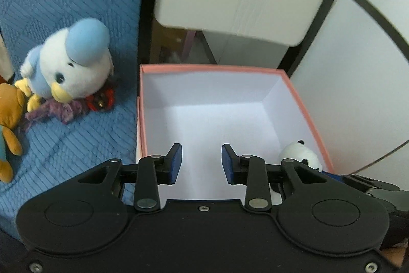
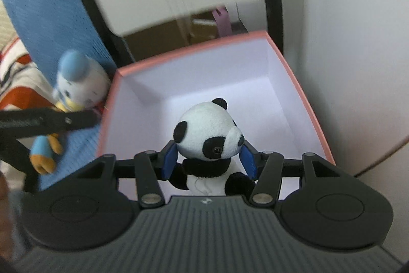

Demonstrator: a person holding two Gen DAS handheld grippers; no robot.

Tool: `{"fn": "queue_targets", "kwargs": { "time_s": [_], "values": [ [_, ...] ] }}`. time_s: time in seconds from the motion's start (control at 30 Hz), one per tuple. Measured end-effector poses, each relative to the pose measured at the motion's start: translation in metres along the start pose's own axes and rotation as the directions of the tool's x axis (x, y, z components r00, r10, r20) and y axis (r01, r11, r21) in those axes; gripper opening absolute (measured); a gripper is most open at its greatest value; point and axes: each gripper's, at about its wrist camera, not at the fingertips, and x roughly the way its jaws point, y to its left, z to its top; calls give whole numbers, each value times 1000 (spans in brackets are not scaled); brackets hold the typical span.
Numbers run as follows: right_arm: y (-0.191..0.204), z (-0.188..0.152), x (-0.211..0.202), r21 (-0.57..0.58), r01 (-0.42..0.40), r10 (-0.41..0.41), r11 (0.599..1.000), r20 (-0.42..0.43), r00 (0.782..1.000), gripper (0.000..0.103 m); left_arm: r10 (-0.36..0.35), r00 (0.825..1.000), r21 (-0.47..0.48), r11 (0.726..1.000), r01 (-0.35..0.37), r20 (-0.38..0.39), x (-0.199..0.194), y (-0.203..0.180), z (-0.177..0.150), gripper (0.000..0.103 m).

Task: Organize objects
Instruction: 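Carry the panda into the pink box and open the right gripper, then open the left gripper, dropping the pink plush clip onto the seat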

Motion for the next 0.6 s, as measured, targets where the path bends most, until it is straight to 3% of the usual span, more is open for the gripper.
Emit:
{"fn": "queue_targets", "kwargs": {
  "time_s": [0.17, 0.33, 0.47, 0.6],
  "values": [
    [-14, -12, 20, 15, 24, -24, 1000, -42, 999, 56, -2, 999, 13, 1000, 3, -34, 15, -7, -5, 34],
    [-14, -10, 18, 17, 15, -14, 1000, -28, 999, 56, -14, 999, 16, 1000, 15, -29, 13, -9, -4, 37],
    [-9, -3, 5, 19, 0, 0, 1000, 0, 1000, 80, -21, 1000, 21, 1000, 22, -6, -1, -9, 0, 41],
    [4, 0, -17, 13, -19, 19, 1000, 36, 999, 83, -33, 999, 31, 999, 32, 28, -24, -6, 3, 44]
  ]
}}
